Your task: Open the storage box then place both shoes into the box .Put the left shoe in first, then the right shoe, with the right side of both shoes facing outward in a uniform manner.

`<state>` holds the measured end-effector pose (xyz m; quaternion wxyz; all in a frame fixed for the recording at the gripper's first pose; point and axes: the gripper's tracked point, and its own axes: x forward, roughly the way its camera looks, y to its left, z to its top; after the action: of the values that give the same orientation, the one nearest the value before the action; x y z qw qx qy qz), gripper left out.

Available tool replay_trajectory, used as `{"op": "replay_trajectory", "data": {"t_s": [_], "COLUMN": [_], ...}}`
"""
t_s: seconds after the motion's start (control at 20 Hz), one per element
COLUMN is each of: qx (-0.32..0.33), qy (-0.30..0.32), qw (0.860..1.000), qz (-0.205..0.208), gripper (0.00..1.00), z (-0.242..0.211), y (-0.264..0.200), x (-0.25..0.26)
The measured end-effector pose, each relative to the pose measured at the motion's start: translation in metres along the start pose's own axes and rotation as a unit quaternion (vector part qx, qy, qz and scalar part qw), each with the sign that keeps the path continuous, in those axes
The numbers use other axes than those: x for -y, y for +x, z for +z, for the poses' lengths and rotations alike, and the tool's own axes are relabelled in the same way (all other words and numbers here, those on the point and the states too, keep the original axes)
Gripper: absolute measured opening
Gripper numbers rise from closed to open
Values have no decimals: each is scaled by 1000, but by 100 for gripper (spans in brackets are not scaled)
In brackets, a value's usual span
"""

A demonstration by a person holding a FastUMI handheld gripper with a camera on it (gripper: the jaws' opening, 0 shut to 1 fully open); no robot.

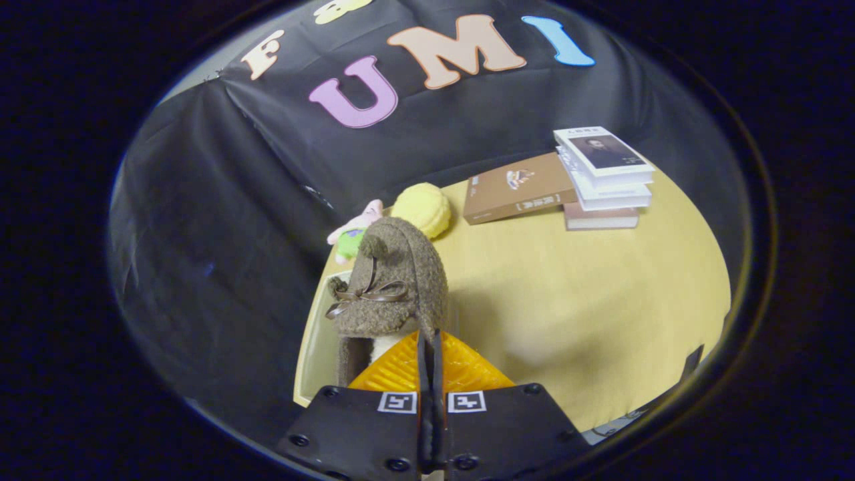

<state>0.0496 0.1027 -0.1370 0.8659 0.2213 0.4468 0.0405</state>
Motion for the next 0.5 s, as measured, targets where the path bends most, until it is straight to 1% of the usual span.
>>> {"op": "replay_trajectory", "data": {"t_s": [0.15, 0.25, 0.35, 0.5], "qx": [-7, -14, -20, -26], "qy": [-4, -6, -10, -14], "qw": [1000, 1000, 1000, 997], "qz": [8, 1, -21, -67], "gripper": [3, 3, 3, 3], "z": [-14, -27, -40, -57], "y": [17, 32, 45, 60], "x": [-31, -41, -40, -31]}}
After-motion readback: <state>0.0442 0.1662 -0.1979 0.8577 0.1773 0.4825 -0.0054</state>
